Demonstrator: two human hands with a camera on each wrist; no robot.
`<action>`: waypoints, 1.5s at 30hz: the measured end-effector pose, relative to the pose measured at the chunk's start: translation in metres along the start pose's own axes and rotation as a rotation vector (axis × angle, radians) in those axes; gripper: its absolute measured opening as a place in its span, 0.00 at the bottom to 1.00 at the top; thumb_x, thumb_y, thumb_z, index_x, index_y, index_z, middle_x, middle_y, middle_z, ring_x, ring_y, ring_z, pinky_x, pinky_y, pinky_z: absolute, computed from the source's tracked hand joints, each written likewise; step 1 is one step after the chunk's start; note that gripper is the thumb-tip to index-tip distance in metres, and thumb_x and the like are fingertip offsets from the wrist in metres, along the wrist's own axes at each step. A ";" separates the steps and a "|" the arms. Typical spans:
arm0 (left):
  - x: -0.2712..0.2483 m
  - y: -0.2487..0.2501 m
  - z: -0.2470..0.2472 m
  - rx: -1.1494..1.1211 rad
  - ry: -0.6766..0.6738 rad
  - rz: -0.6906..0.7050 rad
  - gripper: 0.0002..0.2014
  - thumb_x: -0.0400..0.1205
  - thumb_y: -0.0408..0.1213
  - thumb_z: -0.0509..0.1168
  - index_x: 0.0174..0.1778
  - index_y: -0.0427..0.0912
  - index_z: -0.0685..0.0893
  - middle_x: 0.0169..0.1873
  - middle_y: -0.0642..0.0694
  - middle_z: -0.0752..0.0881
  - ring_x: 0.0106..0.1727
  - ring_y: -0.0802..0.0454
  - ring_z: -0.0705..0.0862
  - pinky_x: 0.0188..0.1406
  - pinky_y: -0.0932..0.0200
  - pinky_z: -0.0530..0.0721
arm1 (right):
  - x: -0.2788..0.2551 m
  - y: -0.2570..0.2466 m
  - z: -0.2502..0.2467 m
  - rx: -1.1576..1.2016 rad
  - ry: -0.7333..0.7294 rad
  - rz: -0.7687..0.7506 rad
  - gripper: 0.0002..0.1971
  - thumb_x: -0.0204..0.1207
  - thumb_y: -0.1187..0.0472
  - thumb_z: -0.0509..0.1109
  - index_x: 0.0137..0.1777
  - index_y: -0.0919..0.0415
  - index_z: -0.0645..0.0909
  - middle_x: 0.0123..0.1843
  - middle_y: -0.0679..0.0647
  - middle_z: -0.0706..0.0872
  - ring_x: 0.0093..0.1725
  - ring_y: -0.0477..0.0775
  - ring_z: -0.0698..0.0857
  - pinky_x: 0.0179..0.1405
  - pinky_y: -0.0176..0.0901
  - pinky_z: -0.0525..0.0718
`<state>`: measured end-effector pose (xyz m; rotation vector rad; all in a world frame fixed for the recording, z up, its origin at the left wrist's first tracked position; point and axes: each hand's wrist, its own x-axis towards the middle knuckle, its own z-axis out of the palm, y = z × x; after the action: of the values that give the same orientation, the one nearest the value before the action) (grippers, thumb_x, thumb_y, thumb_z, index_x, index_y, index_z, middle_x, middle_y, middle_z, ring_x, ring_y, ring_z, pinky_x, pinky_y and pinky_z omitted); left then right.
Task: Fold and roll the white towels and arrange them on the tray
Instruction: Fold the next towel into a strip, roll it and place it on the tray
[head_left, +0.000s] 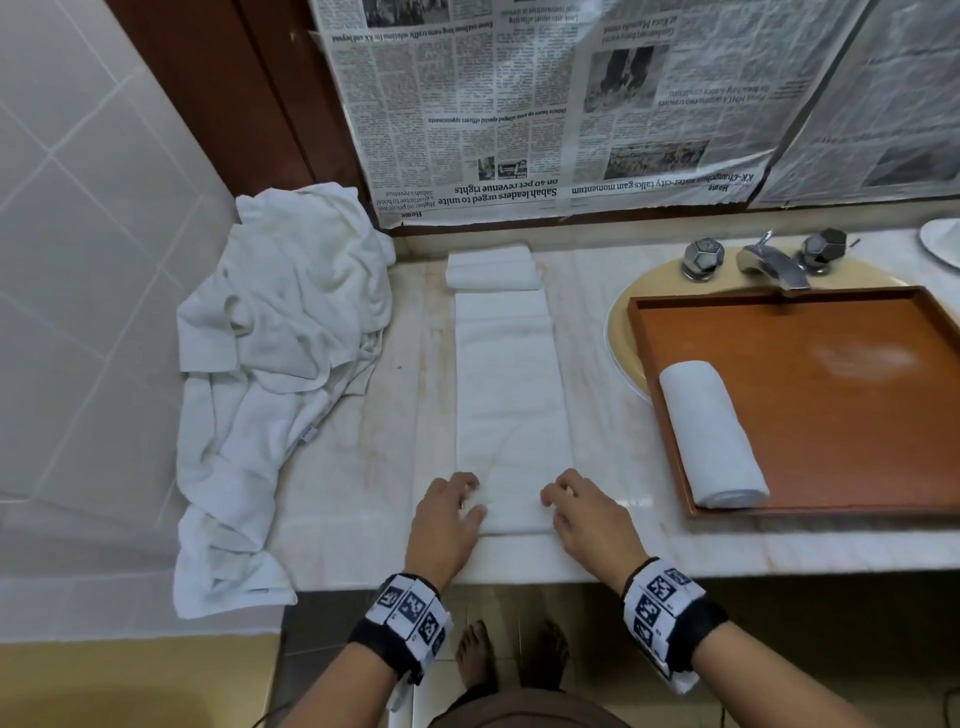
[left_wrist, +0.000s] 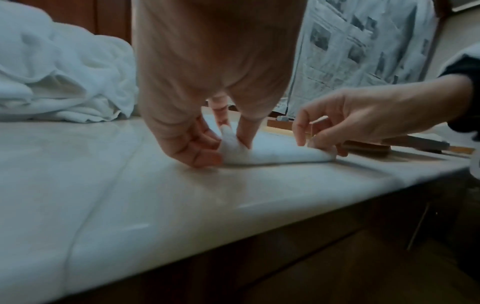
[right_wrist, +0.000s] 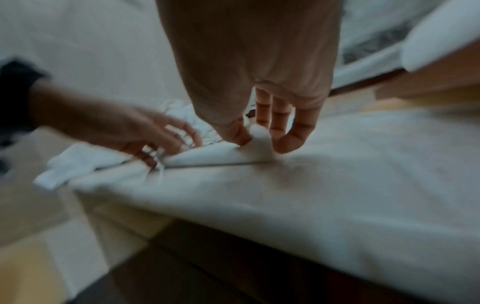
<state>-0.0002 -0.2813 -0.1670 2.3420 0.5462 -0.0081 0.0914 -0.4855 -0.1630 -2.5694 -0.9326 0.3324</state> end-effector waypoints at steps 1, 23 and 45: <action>-0.001 0.001 0.000 0.054 0.034 0.032 0.12 0.83 0.42 0.67 0.62 0.53 0.81 0.56 0.52 0.75 0.51 0.53 0.78 0.47 0.57 0.79 | -0.002 0.001 0.002 -0.101 0.017 -0.067 0.12 0.67 0.67 0.76 0.49 0.56 0.83 0.48 0.51 0.79 0.39 0.54 0.80 0.23 0.46 0.78; 0.012 -0.010 -0.016 -0.124 -0.035 -0.052 0.07 0.81 0.51 0.70 0.49 0.52 0.84 0.37 0.53 0.87 0.40 0.58 0.84 0.43 0.58 0.82 | 0.011 0.019 -0.002 0.362 0.089 0.101 0.07 0.84 0.60 0.65 0.58 0.51 0.81 0.53 0.46 0.79 0.42 0.45 0.82 0.44 0.35 0.78; 0.026 -0.003 -0.019 -0.032 -0.051 0.101 0.06 0.86 0.43 0.64 0.53 0.48 0.85 0.45 0.53 0.85 0.45 0.58 0.81 0.48 0.59 0.77 | 0.026 0.023 -0.024 0.383 -0.011 0.110 0.12 0.84 0.59 0.63 0.66 0.51 0.80 0.53 0.47 0.83 0.45 0.47 0.82 0.45 0.35 0.75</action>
<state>0.0197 -0.2568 -0.1597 2.3284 0.4002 -0.0116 0.1321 -0.4917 -0.1535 -2.2697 -0.6568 0.5035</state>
